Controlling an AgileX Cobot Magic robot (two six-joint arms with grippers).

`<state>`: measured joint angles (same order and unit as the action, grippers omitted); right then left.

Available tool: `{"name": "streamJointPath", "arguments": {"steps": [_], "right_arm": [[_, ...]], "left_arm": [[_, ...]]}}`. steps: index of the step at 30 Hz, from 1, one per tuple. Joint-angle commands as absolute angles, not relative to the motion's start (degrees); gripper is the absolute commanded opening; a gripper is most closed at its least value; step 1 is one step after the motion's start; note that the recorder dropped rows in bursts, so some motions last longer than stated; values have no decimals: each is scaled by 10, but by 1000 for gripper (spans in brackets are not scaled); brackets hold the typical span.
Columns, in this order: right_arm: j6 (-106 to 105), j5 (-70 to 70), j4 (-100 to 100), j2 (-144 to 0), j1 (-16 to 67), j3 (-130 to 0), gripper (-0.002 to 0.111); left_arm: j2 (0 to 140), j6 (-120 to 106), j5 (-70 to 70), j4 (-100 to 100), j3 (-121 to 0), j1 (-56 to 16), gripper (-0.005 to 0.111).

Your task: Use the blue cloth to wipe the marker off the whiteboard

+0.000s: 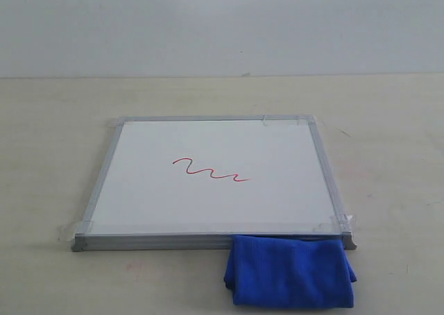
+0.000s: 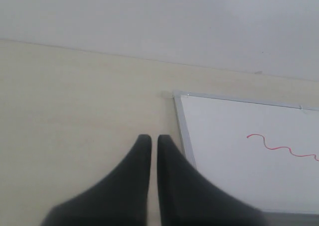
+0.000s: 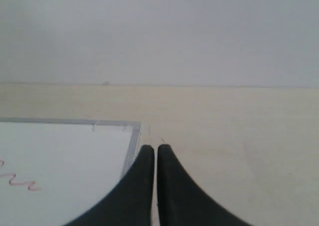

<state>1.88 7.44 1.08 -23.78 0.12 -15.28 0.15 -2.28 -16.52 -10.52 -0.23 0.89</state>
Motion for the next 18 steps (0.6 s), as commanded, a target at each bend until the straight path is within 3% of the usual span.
{"name": "streamJointPath", "arguments": {"steps": [1, 8, 18], "right_arm": [[47, -14, 10, -240, 0, -158, 0], [38, -14, 8, -283, 0, -192, 0], [-193, 275, 23, -531, 0, -416, 0]], "left_arm": [[0, -26, -166, -104, 0, 11, 4], [0, -26, -166, -104, 0, 11, 4], [0, -26, -166, -104, 0, 11, 4]]}}
